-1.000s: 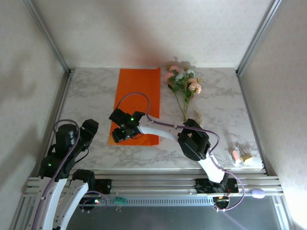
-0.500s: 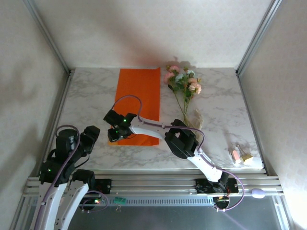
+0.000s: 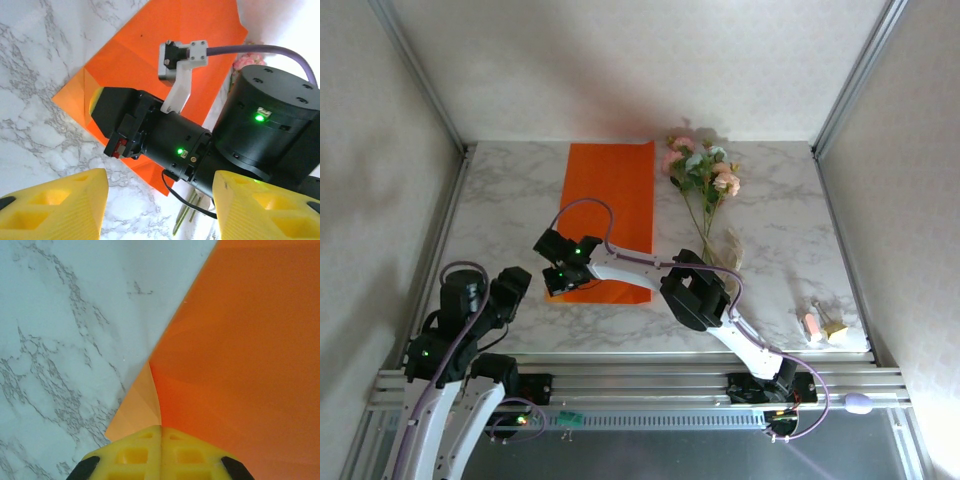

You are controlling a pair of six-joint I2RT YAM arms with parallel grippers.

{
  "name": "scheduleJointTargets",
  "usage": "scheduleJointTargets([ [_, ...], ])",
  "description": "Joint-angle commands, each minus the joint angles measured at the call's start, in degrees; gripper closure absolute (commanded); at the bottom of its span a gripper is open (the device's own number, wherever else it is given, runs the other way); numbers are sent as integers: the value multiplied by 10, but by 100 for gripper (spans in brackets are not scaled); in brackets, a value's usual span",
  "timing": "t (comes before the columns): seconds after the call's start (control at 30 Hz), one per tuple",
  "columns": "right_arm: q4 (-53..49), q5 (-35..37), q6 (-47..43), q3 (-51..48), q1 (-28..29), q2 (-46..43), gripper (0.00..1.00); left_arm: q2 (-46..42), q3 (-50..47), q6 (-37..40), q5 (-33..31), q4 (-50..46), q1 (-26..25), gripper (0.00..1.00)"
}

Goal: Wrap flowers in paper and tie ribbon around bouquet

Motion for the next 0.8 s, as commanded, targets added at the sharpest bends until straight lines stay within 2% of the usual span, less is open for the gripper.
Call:
scheduleJointTargets([
  [0.0,0,6,-2,22,0,-12,100,2,-6,-4,9,2,-3,46],
  [0.5,-18,37,9,25,-7,-107,100,23,10,-9,-12,42,-3,55],
  [0.77,17,61,48,-56,-25,-208,100,55,22,4,-17,68,-3,71],
])
